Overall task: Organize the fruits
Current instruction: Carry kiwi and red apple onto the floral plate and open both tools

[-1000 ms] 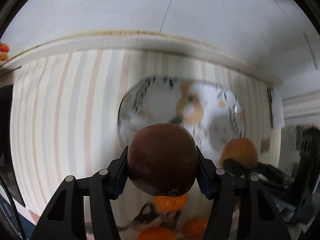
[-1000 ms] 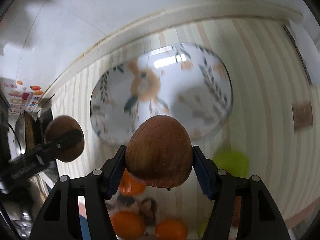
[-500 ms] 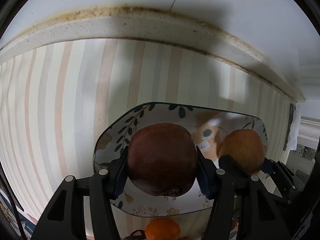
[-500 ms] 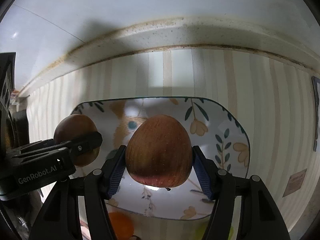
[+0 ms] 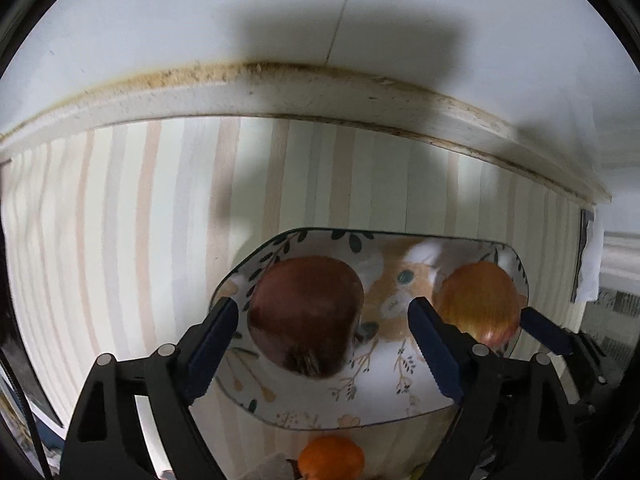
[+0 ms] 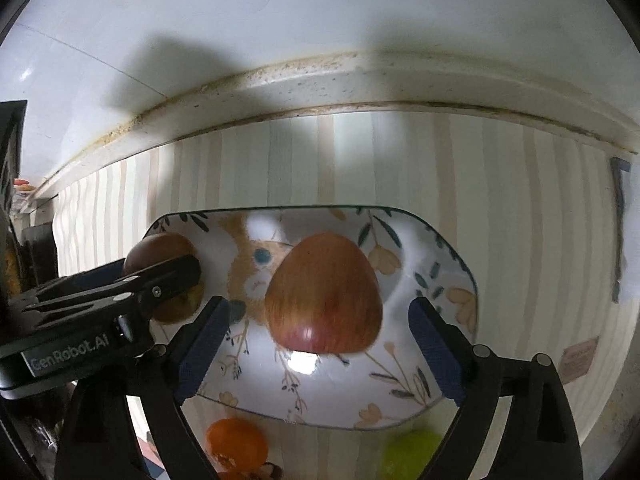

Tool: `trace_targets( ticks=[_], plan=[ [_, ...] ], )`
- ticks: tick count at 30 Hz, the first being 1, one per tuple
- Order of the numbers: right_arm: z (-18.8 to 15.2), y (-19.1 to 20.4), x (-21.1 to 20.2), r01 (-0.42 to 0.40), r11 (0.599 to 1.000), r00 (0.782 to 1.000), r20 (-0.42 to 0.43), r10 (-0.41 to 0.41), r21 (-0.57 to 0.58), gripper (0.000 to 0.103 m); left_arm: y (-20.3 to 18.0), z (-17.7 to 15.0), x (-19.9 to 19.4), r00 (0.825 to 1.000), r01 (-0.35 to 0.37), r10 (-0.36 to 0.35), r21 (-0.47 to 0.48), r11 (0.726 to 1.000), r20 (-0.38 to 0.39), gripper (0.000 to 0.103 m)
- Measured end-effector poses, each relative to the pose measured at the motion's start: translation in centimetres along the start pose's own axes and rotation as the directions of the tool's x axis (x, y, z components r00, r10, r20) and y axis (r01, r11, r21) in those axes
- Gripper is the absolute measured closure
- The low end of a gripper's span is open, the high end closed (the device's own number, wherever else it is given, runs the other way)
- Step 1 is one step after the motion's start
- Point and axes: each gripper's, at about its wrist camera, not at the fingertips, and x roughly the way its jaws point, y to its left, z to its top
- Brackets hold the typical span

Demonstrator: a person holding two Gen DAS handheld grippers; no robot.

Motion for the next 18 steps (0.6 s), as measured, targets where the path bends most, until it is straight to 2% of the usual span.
trace_targets(
  ticks=[5, 9, 15, 18],
  plan=[
    [-1.7, -0.2, -2.1, 0.018, 1.000, 1.000, 0.019, -0.018, -0.003, 0.010, 0.6, -2.6, -3.1, 0.997, -0.035, 0.033, 0.037, 0.999, 0.072, 0.016],
    [-4.5, 0.0, -4.3, 0.057, 0.998, 0.996, 0.068, -0.056, -0.017, 0.010, 1.3, -6.0, -6.1, 0.986, -0.067, 0.060, 0.045, 0.997, 0.155, 0.016],
    [-9.7, 0.7, -7.9, 0.071, 0.997, 0.986, 0.153, -0.066, -0.027, 0.010, -0.3, -10.6, -9.5, 0.952, -0.129, 0.111, 0.048, 0.990, 0.285, 0.016],
    [-12.3, 1.5, -9.3, 0.065, 0.998, 0.977, 0.203, -0.059, -0.024, 0.010, 0.2, -13.1, -11.6, 0.938, -0.134, 0.110, 0.049, 0.990, 0.328, 0.016]
  ],
)
